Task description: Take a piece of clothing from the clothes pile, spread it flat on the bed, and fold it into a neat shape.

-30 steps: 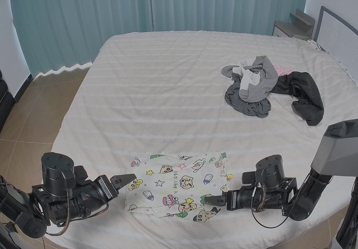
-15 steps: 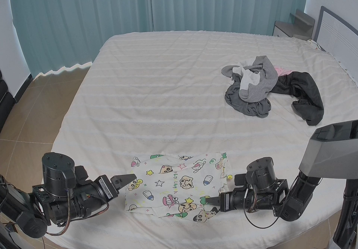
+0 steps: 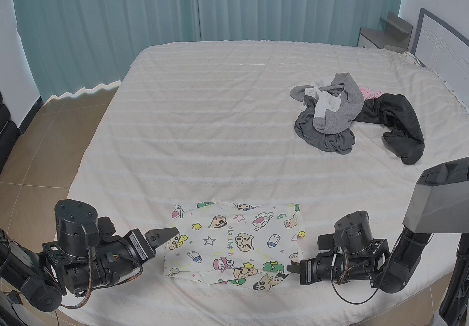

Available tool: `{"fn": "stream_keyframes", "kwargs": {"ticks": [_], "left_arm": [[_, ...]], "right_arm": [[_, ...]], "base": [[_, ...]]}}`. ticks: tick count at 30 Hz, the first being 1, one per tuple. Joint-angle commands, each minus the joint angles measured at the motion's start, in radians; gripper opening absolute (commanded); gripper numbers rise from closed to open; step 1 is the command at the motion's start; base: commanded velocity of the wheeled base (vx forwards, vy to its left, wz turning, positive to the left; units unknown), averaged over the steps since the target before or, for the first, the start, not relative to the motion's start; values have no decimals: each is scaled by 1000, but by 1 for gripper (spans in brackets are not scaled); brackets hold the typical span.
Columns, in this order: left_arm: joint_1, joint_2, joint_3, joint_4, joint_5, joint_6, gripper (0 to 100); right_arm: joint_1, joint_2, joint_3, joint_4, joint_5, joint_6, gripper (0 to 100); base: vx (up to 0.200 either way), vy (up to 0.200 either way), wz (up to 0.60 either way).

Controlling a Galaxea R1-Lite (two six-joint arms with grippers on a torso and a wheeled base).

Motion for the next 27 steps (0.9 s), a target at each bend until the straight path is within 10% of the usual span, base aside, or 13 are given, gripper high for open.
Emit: {"fn": "stream_keyframes", "kwargs": {"ticks": [1, 21, 22, 27], "left_arm": [[0, -3, 0, 0, 0, -1, 100], [0, -3, 0, 0, 2, -1, 100], [0, -3, 0, 0, 2, -1, 100], [0, -3, 0, 0, 2, -1, 100]], "right_arm": [[-22, -41, 42, -1, 3, 1, 0], [-58, -30, 143, -113, 28, -2, 0], [-65, -30, 148, -130, 28, -1, 100], [-107, -19, 148, -207, 29, 1, 100]], "base": [[0, 0, 0], [0, 0, 0], [0, 0, 0], [0, 0, 0]]}}
